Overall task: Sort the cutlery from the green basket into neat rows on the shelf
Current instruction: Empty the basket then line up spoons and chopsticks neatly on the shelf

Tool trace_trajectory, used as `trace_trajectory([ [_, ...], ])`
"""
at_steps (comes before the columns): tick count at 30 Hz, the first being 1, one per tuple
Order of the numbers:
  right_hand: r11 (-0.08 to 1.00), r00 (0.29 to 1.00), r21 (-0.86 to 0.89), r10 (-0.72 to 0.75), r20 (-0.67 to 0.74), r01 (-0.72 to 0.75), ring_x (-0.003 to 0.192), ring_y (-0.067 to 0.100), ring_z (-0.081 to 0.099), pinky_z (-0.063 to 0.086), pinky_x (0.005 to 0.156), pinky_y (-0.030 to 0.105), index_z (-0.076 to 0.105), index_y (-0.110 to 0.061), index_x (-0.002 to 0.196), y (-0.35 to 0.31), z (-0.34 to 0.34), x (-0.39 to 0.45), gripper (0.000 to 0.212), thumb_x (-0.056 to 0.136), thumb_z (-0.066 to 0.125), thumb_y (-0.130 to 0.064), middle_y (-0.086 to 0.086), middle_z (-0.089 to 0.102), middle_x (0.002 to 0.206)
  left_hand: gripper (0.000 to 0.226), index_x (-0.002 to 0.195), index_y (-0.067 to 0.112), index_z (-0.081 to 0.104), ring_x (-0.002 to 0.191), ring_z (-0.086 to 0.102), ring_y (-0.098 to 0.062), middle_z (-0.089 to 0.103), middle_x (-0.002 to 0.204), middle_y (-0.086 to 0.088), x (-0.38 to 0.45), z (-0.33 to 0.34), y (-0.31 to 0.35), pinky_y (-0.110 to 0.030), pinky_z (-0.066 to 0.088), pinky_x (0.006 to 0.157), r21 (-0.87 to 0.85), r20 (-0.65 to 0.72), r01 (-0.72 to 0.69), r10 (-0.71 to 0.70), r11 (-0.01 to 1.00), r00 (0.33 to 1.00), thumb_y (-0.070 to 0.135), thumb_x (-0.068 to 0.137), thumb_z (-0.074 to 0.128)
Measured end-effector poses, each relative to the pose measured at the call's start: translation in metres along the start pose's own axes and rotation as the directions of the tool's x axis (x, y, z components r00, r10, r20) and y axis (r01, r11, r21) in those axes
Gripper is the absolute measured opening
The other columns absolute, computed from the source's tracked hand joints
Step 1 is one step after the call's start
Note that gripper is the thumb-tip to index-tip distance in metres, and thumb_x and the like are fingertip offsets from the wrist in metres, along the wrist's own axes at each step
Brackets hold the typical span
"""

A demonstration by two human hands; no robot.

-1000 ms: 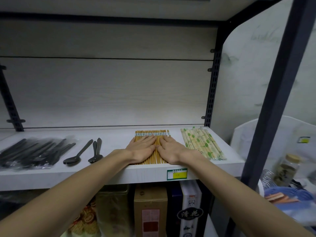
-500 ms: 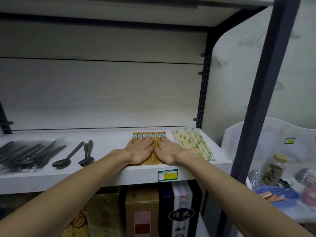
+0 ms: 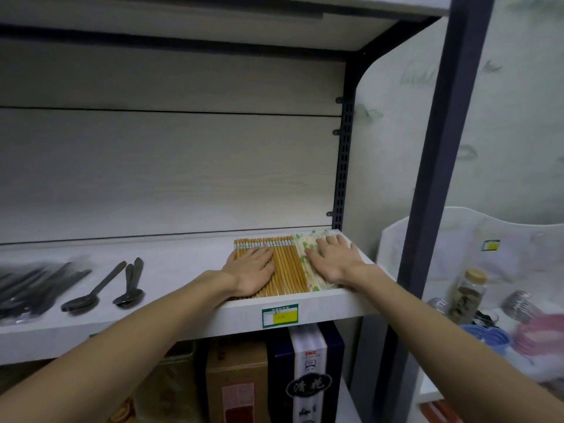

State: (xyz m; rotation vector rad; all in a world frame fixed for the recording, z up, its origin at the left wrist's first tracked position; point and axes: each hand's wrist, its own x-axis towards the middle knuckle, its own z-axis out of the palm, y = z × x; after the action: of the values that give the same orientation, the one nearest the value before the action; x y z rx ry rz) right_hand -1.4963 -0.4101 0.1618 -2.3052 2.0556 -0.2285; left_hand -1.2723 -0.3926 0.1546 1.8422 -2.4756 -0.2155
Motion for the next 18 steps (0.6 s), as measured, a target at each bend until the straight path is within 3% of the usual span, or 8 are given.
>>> trace_trajectory([
  [5,0.997,0.994,0.063,0.034,0.106,-0.041,0.154,0.036,0.009,0.012,0.123,0.055,0.022,-0.017,0.160,0.011,0.001,0.000,0.077,0.100,0.019,-0.065,0.013,0.009,0.168,0.059,0.163,0.025,0.005,0.157,0.000,-0.016,0.001,0.170,0.005,0.007,-0.001,0.003,-0.047,0.001,0.127,0.000,-0.005,-0.023,0.023,1.000,1.000,0.045,0.109,0.012],
  [8,0.998,0.993,0.059,0.018,0.115,-0.025,0.154,0.034,0.007,0.011,0.123,0.053,0.018,-0.017,0.161,0.013,0.002,0.002,0.077,0.101,0.019,-0.065,0.013,0.009,0.168,0.056,0.159,0.025,0.028,0.153,0.021,-0.020,0.025,0.167,0.002,0.009,-0.007,0.002,-0.047,0.016,0.124,0.021,-0.066,-0.042,0.044,0.999,0.997,0.044,0.107,0.022],
  [10,0.999,0.992,0.050,0.008,0.122,-0.014,0.154,0.033,0.006,0.010,0.123,0.054,0.016,-0.018,0.161,0.015,0.002,0.003,0.077,0.101,0.018,-0.065,0.012,0.008,0.168,0.046,0.141,0.023,0.050,0.139,0.042,-0.022,0.047,0.152,0.000,0.011,-0.012,0.005,-0.045,0.028,0.116,0.034,-0.155,-0.042,0.047,0.999,0.987,0.041,0.105,0.028],
  [12,0.999,0.990,0.047,0.007,0.138,-0.013,0.155,0.032,0.002,0.009,0.124,0.054,0.014,-0.019,0.161,0.018,0.002,0.004,0.077,0.100,0.017,-0.065,0.011,0.004,0.169,0.042,0.130,0.019,0.054,0.128,0.049,-0.022,0.055,0.141,-0.001,0.013,-0.017,0.016,-0.042,0.035,0.109,0.012,-0.219,-0.063,0.064,0.998,0.974,0.041,0.105,0.029],
  [14,0.999,0.990,0.051,0.006,0.140,-0.013,0.155,0.031,-0.001,0.007,0.124,0.053,0.011,-0.020,0.162,0.020,0.003,0.006,0.076,0.101,0.017,-0.065,0.010,0.001,0.169,0.049,0.142,0.021,0.048,0.139,0.042,-0.022,0.045,0.154,-0.001,0.015,-0.019,0.032,-0.042,0.031,0.115,0.027,-0.183,-0.119,0.122,0.993,0.975,0.048,0.107,0.026],
  [16,0.999,0.991,0.050,-0.003,0.134,-0.004,0.155,0.031,-0.001,0.007,0.124,0.053,0.012,-0.020,0.162,0.022,0.005,0.007,0.074,0.101,0.016,-0.062,0.010,0.001,0.169,0.062,0.158,0.023,0.030,0.154,0.018,-0.019,0.020,0.168,0.001,0.017,-0.016,0.050,-0.043,0.014,0.125,0.079,-0.070,-0.166,0.172,0.983,0.983,0.056,0.106,0.019],
  [18,0.999,0.994,0.045,-0.013,0.113,0.008,0.155,0.030,0.000,0.009,0.124,0.052,0.015,-0.021,0.161,0.025,0.008,0.011,0.072,0.101,0.016,-0.060,0.009,0.003,0.169,0.070,0.163,0.020,0.014,0.157,0.004,-0.016,0.005,0.170,0.001,0.020,-0.010,0.063,-0.040,0.005,0.127,0.100,0.015,-0.176,0.175,0.979,0.984,0.060,0.105,0.013],
])
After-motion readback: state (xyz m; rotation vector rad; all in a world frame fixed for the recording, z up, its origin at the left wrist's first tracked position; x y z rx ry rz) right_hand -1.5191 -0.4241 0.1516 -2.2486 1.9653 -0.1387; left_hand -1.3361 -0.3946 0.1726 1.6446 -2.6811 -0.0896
